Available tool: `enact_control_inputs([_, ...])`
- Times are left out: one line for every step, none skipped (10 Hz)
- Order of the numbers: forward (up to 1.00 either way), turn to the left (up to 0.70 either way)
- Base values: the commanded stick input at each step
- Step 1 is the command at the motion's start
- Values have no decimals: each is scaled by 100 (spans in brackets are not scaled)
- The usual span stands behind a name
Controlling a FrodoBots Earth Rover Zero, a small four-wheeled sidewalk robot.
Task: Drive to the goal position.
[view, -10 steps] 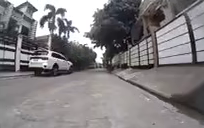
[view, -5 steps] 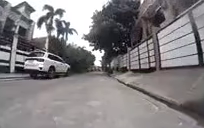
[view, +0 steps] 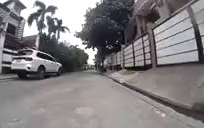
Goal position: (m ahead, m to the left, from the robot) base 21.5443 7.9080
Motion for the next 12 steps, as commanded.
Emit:
enact_control_inputs([70, 0])
enact_control_inputs([70, 0])
enact_control_inputs([70, 0])
enact_control_inputs([70, 0])
enact_control_inputs([70, 0])
enact_control_inputs([70, -18])
enact_control_inputs([70, -35])
enact_control_inputs([70, -35])
enact_control_inputs([70, -32])
enact_control_inputs([70, -20])
enact_control_inputs([70, -6])
enact_control_inputs([70, 0])
